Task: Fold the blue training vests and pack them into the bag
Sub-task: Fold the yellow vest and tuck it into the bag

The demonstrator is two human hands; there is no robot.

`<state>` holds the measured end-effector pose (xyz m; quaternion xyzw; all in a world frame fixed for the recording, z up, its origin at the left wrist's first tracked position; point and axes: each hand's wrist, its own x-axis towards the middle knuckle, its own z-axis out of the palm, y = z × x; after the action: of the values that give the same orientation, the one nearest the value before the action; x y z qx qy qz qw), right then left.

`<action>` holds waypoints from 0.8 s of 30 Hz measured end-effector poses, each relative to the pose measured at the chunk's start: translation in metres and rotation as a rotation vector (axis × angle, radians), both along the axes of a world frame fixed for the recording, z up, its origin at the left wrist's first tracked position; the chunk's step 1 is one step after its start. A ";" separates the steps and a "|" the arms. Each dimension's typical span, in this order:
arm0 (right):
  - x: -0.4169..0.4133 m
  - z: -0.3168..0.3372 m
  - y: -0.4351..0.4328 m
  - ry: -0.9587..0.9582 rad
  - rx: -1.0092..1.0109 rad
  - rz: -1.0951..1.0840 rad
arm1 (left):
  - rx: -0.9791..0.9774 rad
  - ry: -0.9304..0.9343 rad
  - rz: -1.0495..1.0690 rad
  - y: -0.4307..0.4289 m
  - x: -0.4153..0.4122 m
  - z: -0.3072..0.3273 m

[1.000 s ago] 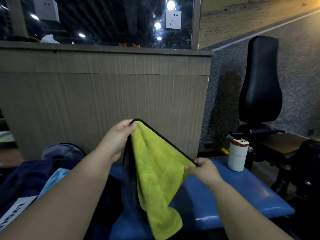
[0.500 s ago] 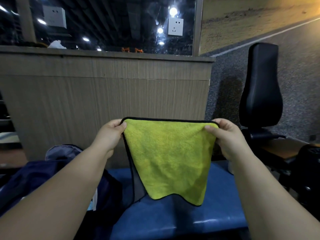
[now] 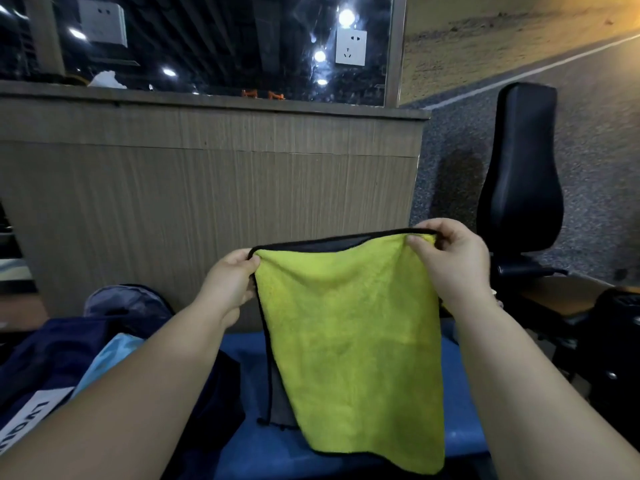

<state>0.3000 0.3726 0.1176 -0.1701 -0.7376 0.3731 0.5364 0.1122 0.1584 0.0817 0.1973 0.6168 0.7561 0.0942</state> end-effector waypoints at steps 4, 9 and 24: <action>0.004 -0.011 0.016 -0.025 -0.078 -0.051 | 0.067 0.054 -0.072 -0.006 0.001 0.001; 0.010 -0.019 0.033 0.104 -0.233 0.081 | 0.216 0.075 -0.247 -0.003 0.000 0.006; -0.069 -0.121 0.104 -0.437 -0.273 -0.203 | -0.533 0.083 0.034 0.070 -0.070 -0.111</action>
<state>0.2307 0.4763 -0.0031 -0.3904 -0.7578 0.3679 0.3714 0.0422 0.2283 -0.0296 0.1859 0.8006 0.5599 0.1046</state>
